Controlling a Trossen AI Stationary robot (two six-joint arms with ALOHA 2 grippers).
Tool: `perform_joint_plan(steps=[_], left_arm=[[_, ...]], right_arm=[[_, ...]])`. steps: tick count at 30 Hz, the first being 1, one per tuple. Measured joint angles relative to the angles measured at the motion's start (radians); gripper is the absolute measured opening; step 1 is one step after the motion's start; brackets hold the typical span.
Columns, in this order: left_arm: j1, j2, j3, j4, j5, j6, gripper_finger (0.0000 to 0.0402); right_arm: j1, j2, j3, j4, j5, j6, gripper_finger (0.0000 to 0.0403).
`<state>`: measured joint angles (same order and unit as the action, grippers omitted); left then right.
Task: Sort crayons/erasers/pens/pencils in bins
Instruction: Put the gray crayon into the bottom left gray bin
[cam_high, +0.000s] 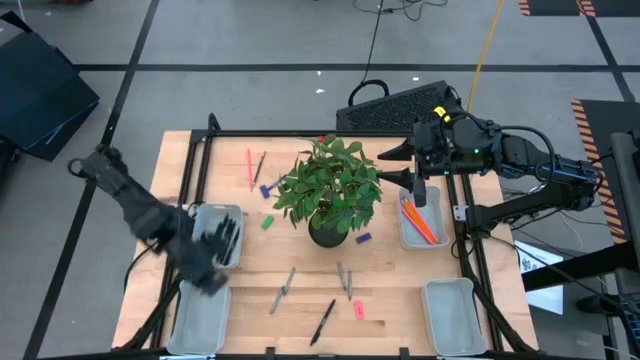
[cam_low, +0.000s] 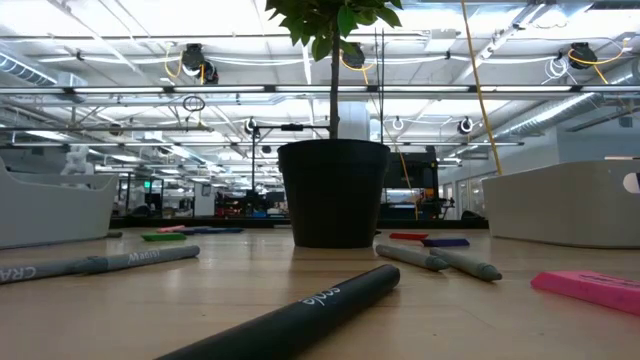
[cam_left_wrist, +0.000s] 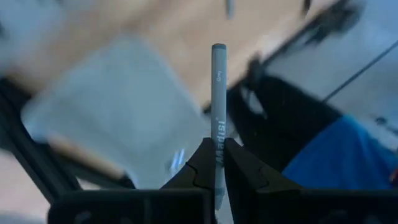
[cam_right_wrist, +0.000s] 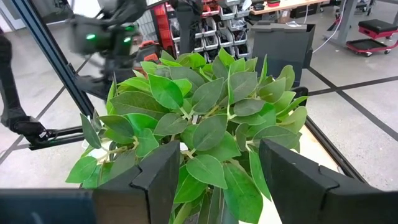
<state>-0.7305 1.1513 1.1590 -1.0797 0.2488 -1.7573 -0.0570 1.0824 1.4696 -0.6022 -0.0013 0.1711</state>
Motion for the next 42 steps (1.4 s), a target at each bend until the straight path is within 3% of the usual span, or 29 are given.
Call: perform_joint_plan(steps=[7, 14, 20, 28, 36, 42], left_arm=[[-0.200, 0.149, 0.002, 0.034, 0.017, -0.276, 0.0018], [-0.263, 0.284, -0.005, 0.037, 0.043, -0.413, 0.0019], [-0.257, 0.359, -0.051, 0.058, 0.056, -0.390, 0.0019], [-0.252, 0.362, -0.192, 0.171, 0.051, -0.389, 0.0019], [-0.252, 0.361, -0.220, 0.224, -0.001, -0.332, 0.0021], [-0.253, 0.361, -0.220, 0.207, -0.014, -0.303, 0.0057]], right_arm=[[0.000, 0.000, 0.000, 0.000, 0.000, 0.000, 0.0212], [0.000, 0.000, 0.000, 0.000, 0.000, 0.000, 0.0212], [0.000, 0.000, 0.000, 0.000, 0.000, 0.000, 0.0212], [0.000, 0.000, 0.000, 0.000, 0.000, 0.000, 0.0212], [0.000, 0.000, 0.000, 0.000, 0.000, 0.000, 0.0212], [0.000, 0.000, 0.000, 0.000, 0.000, 0.000, 0.0212]])
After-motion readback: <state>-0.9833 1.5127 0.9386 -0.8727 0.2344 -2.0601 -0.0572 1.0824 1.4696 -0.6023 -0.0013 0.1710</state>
